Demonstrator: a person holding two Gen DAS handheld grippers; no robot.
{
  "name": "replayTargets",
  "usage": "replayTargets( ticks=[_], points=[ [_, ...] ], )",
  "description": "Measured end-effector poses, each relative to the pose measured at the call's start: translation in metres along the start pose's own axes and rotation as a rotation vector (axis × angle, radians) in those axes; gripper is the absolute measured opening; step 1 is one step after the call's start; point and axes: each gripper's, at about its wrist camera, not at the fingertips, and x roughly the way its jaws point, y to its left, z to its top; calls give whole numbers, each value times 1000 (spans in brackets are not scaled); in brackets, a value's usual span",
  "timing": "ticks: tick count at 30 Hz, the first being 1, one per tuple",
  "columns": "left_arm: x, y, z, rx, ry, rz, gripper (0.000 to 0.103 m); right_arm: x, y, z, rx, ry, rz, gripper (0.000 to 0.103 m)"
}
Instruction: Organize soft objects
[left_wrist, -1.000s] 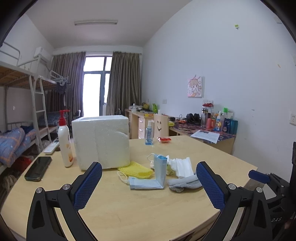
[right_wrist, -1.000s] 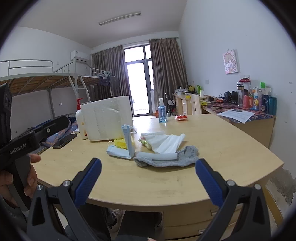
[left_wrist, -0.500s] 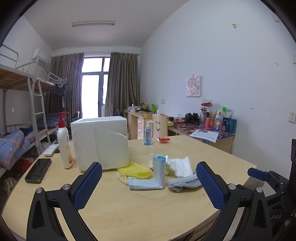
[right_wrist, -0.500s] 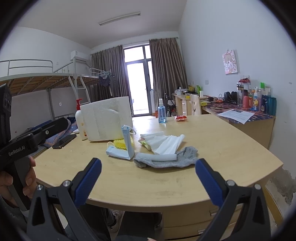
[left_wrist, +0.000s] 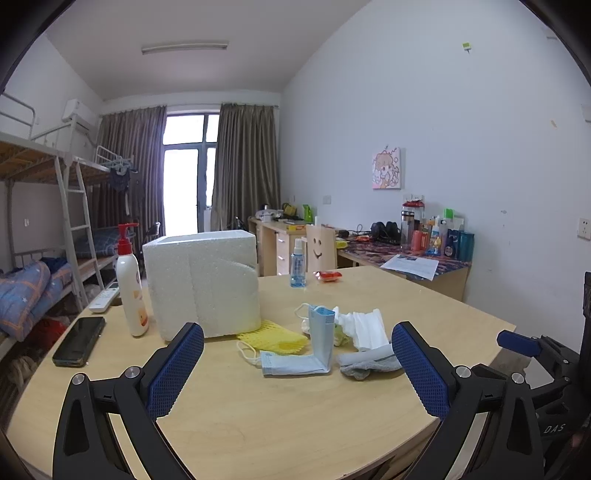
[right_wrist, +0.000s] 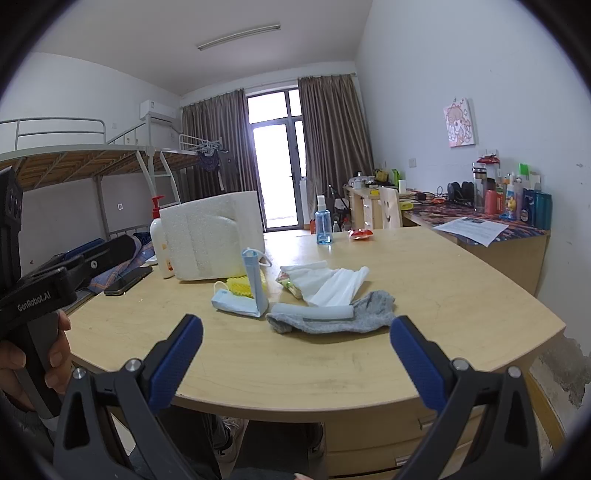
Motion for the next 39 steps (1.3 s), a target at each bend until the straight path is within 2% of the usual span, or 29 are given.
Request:
replayTargets(
  ticks=[33,39],
  points=[
    [1,2,-2,9,-5,4,102,6,-1,0,1,11,-11,102],
    [12,3,-3,17,19,-5,102,13,0,1,-5,26,-15,102]
  ],
)
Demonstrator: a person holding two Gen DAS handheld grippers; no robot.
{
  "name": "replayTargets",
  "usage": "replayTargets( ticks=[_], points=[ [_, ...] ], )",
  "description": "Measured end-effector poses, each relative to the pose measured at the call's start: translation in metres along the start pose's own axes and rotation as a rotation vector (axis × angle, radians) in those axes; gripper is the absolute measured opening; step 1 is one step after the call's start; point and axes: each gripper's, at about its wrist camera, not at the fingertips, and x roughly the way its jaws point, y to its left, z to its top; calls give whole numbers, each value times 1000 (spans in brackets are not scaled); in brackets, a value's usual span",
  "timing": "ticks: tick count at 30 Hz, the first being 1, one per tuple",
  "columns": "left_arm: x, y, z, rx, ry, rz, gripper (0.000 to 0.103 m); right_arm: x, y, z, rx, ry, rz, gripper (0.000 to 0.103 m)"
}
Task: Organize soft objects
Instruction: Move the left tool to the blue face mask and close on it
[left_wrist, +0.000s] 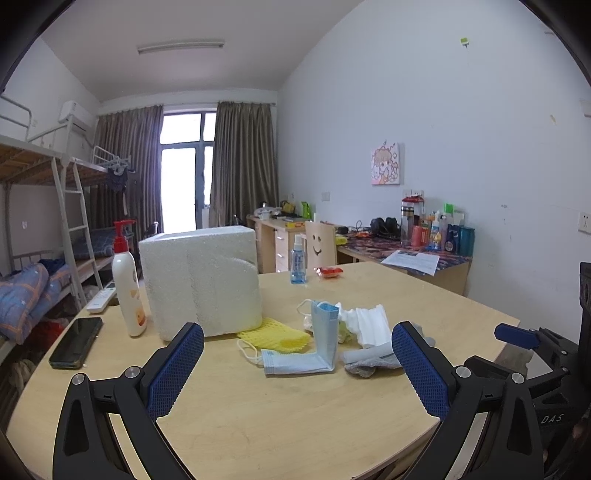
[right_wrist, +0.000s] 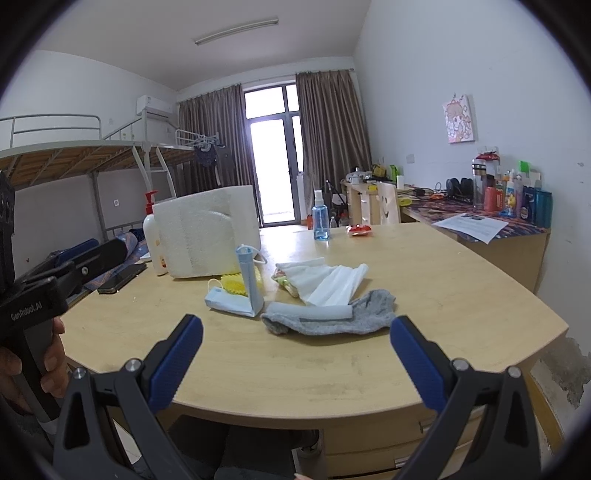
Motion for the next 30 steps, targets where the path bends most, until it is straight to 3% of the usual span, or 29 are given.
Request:
replayTargets(
  ticks=[19,30],
  points=[
    [49,-14,3,37,107,-74,102,34,-22,7,38,74,-42,103],
    [99,-16,-4,38,245,-111,102,65,-34,3,65,153,-47,102]
  ],
)
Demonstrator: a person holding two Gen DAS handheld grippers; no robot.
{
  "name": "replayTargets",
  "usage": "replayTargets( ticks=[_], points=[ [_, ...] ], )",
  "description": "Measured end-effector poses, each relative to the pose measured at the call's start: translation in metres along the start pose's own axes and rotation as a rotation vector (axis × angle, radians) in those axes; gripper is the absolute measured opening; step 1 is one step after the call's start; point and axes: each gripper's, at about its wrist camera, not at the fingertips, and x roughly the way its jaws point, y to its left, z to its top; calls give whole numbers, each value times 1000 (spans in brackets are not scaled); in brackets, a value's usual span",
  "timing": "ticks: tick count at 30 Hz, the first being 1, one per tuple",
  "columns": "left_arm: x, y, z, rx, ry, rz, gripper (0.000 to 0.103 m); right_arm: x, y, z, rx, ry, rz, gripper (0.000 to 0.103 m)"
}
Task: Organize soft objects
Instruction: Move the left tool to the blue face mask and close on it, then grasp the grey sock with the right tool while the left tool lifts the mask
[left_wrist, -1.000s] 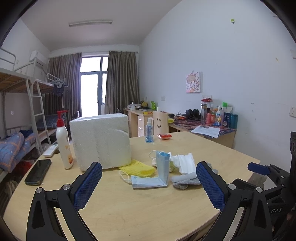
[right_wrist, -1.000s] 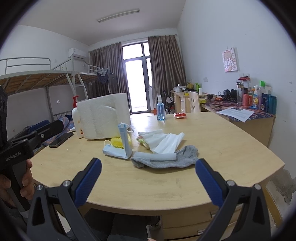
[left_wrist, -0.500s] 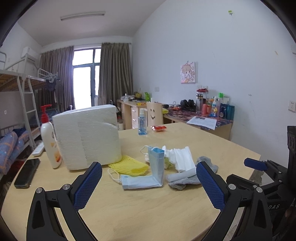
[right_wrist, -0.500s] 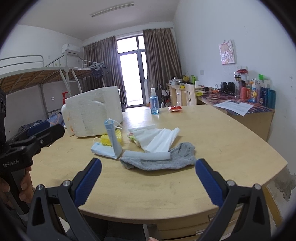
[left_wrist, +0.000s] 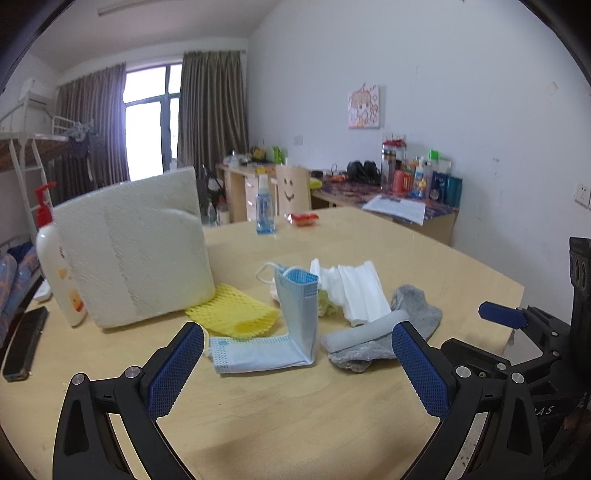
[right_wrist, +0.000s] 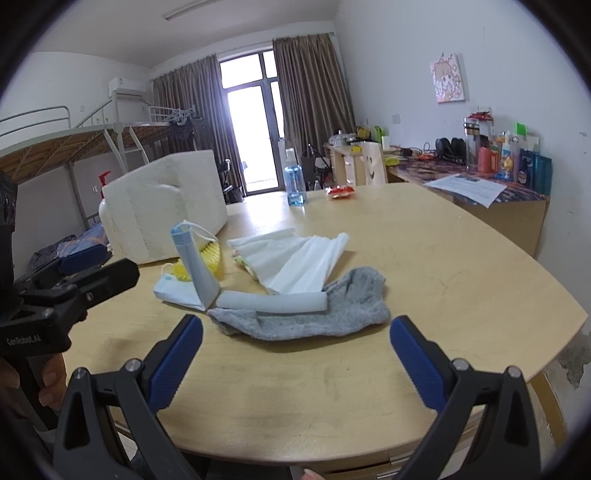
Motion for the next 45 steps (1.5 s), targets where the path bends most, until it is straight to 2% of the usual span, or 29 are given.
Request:
replayTargets(
  ticks=[9,12,16,21,23,25,30,33,40,45],
  points=[
    [35,-2,6,-15,110,-25,99,17,-6,2,-5,43,-28,102],
    [48,-1,7,-22,168,-18,88,20,-9,3,-4,57,-29,102],
    [57,-3,7,-23,195,-37,80,23,-11,4,-2,65,-30,102],
    [68,-4,10,-41,229,-70,64,29,-12,5,-5,84,-31,102],
    [72,-6,11,-34,236,-78,64,30,-12,5,-8,89,-32,102],
    [77,-8,12,-22,243,-91,58,33,-13,5,-8,96,-34,102],
    [87,-5,15,-34,278,-161,28,36,-16,5,-8,116,-46,102],
    [89,-4,16,-21,285,-187,19,38,-17,6,-7,123,-51,102],
    [92,-2,18,-14,273,-251,16,44,-15,8,-21,142,-57,101],
    [85,0,20,-6,227,-302,16,53,-11,7,-48,185,-60,85]
  ],
)
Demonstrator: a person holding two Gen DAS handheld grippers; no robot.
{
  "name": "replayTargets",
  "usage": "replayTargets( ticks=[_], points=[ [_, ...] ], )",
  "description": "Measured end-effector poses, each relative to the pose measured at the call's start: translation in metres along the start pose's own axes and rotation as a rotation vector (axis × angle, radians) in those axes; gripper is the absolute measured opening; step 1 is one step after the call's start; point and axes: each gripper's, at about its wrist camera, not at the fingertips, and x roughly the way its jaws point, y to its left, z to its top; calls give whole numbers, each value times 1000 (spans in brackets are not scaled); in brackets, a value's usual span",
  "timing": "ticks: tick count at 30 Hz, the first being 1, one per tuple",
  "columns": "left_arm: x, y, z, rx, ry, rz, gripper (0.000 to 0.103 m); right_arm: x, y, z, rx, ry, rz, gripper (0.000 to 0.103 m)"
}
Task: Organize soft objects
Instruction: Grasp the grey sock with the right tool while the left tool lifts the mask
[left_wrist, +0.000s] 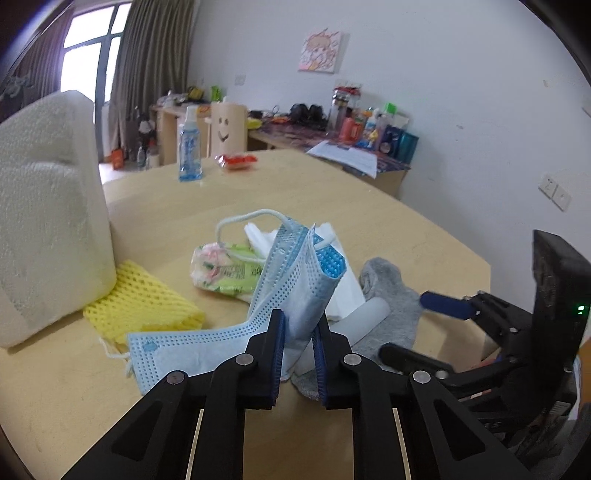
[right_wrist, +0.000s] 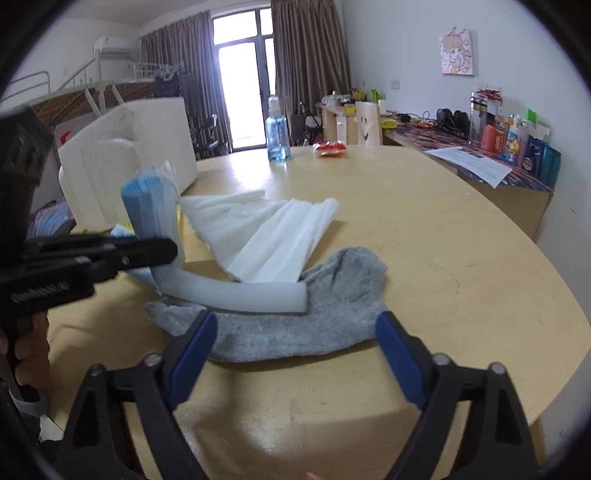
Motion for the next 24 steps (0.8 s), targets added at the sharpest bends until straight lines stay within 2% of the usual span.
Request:
replayTargets(
  ticks=[4,9,13,15,16,18,21,24],
  points=[
    [-1,6,-1,-13,-2,-31,16,5,5,-1,-24,26,0,82],
    [-4,14,1,-51,-14,-66,16,10,10,-1,-50,62,-36,66],
    [-12,19,1,-73,-46,-84,16,10,14,0,-72,85,-48,61],
    [-15,21,1,-86,-57,-90,16,9,16,2,-75,104,-43,44],
    [-17,21,0,-90,-62,-92,16,8,17,2,-79,113,-41,39],
    [-20,21,1,-91,-73,-92,16,7,18,3,-78,128,-37,20],
    [-24,21,1,-87,-89,-96,16,2,18,1,-69,130,-21,13],
    [-31,21,0,-86,-117,-98,16,-10,18,2,-60,100,-20,13]
  ],
)
